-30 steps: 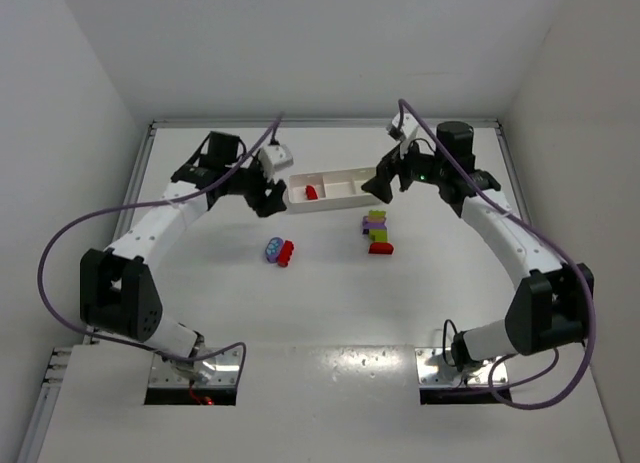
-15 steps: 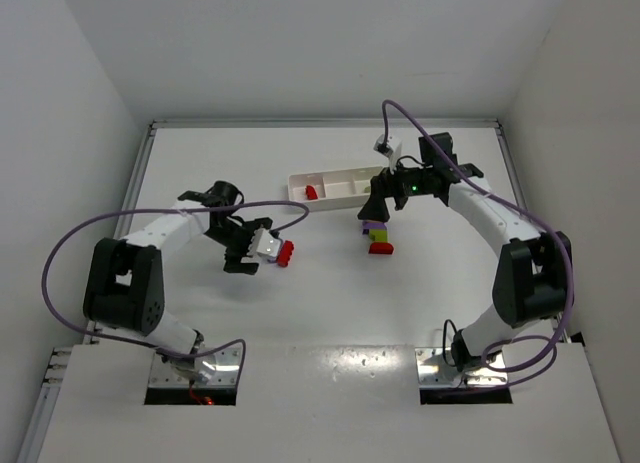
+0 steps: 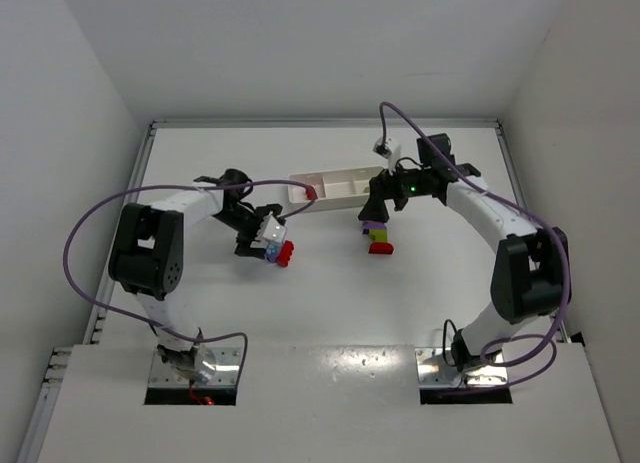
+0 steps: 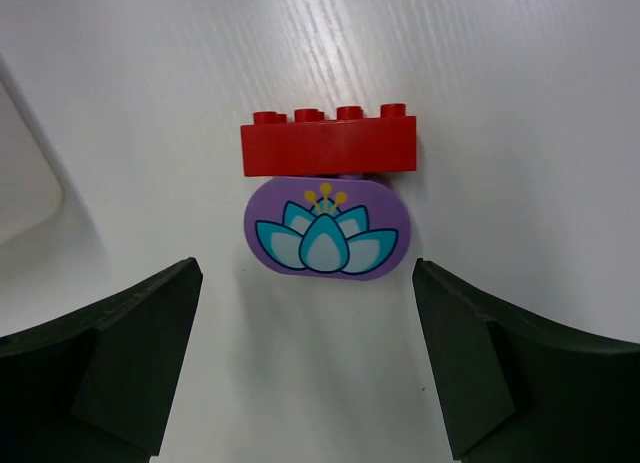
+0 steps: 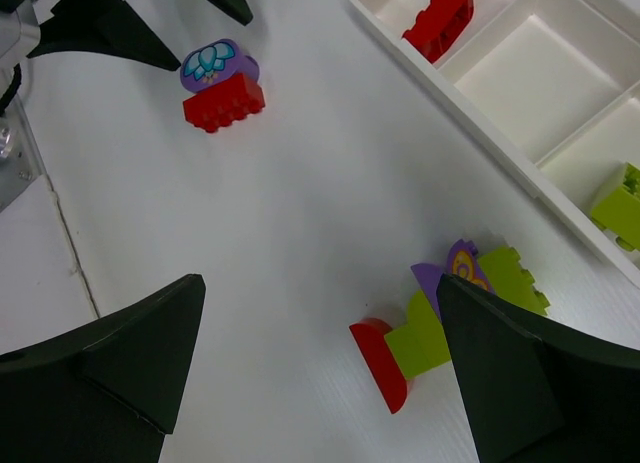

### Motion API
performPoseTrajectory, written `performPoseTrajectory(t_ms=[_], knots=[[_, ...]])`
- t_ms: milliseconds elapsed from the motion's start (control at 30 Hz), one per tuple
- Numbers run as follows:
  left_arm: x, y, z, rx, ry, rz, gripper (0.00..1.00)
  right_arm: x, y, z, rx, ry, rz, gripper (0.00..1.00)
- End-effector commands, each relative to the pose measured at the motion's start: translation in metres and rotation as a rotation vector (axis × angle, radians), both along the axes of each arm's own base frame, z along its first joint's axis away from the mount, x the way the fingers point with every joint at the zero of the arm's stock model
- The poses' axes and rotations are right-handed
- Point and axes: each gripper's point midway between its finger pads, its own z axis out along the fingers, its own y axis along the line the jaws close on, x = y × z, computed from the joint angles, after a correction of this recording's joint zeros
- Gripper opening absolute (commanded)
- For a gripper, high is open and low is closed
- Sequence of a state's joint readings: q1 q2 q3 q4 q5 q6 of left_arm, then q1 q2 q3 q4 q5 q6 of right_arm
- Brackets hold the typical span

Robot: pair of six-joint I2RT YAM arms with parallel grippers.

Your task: Sort the legos into containers by color

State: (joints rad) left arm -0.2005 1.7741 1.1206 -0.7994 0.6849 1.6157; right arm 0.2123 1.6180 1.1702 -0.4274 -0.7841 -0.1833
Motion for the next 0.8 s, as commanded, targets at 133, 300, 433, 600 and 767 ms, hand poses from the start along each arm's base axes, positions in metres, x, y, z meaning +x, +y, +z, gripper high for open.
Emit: performPoseTrajectory(t_ms=[133, 300, 433, 600, 767], knots=[[0.010, -0.010, 0.005, -0.072, -0.025, -0.037, 0.93, 0.014, 0.005, 0.003, -0.001, -0.029, 0.014, 1.00], [-0.011, -0.019, -0.001, -0.074, 0.014, -0.087, 0.93, 0.014, 0.005, -0.004, -0.003, -0.004, 0.009, 1.00], [-0.017, -0.021, -0.004, -0.071, 0.031, -0.089, 0.93, 0.015, 0.005, -0.006, 0.005, 0.019, -0.019, 1.00], [-0.012, -0.026, -0.005, -0.077, 0.057, -0.073, 0.93, 0.015, 0.006, -0.009, 0.018, 0.048, -0.041, 1.00], [-0.005, -0.030, -0.008, -0.064, 0.078, -0.049, 0.86, 0.018, 0.007, -0.014, 0.020, 0.057, -0.060, 1.00]])
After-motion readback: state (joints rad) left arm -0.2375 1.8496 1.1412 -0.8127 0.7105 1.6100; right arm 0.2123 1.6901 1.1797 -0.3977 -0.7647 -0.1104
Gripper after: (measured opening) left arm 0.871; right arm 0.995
